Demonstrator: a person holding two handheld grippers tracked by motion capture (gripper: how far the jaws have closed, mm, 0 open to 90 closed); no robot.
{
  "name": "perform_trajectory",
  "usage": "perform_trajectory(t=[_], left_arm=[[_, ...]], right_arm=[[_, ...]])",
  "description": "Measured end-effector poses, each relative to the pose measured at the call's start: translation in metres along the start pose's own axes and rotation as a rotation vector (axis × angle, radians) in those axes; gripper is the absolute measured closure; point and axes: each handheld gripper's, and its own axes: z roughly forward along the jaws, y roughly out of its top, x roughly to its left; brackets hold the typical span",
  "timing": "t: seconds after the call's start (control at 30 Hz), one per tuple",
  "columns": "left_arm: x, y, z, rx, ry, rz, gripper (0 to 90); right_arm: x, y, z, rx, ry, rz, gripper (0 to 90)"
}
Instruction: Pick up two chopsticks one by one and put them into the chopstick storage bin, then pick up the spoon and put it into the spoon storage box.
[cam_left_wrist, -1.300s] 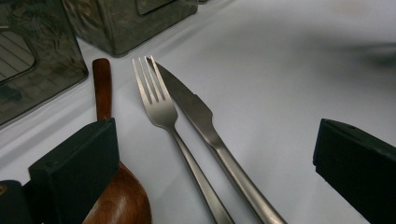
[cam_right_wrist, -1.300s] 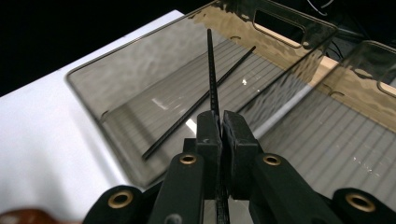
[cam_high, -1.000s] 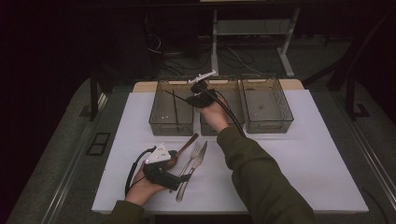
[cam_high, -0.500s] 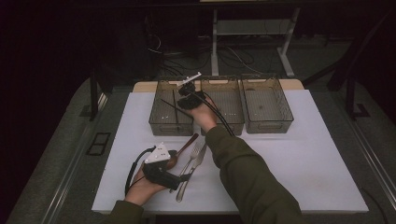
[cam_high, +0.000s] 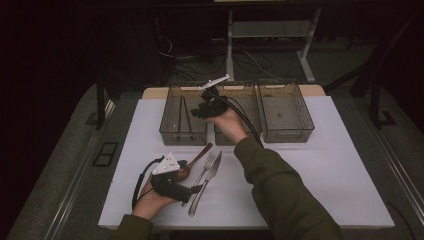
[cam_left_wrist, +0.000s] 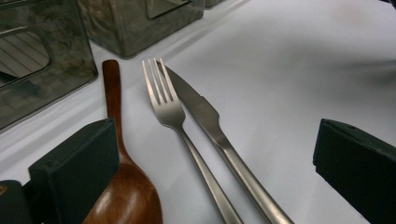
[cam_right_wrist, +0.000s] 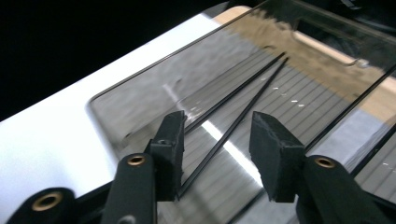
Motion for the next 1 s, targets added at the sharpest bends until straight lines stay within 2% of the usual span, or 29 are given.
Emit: perform_trajectory(t=[0.03,0.1,0.2,0.33,0.47,0.53,0.6,0.8,0.93,1.0], left_arm=[[0.000,0.000,0.000,-0.004,0.002,0.000,0.0],[0.002,-0.001,-0.001,-0.002,0.006,0.001,0.0],[0.004,-0.002,-0.002,-0.004,0.008,-0.004,0.0],[0.004,0.000,-0.002,-0.003,0.017,-0.007,0.0],[0.003,0.000,-0.002,0.002,0.021,-0.003,0.0],[0.003,0.000,-0.003,0.003,0.025,-0.003,0.0],[0.003,0.000,-0.003,0.004,0.027,0.001,0.0],[0.004,-0.001,-0.004,0.004,0.030,0.001,0.0],[0.005,-0.002,-0.004,0.001,0.032,-0.007,0.0],[0.006,-0.002,-0.004,-0.001,0.035,-0.002,0.0]], right_arm=[[0.000,-0.002,-0.005,0.004,0.024,-0.011,52.0],[0.000,-0.007,-0.014,-0.005,0.030,-0.033,49.4],[-0.002,-0.018,-0.029,-0.037,0.048,-0.032,44.9],[-0.005,-0.041,-0.053,-0.076,0.095,-0.033,41.0],[-0.008,-0.064,-0.076,-0.099,0.105,-0.041,36.9],[-0.009,-0.077,-0.089,-0.113,0.114,-0.028,35.1],[-0.011,-0.086,-0.099,-0.131,0.106,-0.046,32.5],[-0.018,-0.116,-0.133,-0.174,0.071,-0.019,25.5],[-0.021,-0.134,-0.147,-0.170,0.045,0.000,21.8],[-0.020,-0.146,-0.155,-0.169,0.005,-0.002,19.5]])
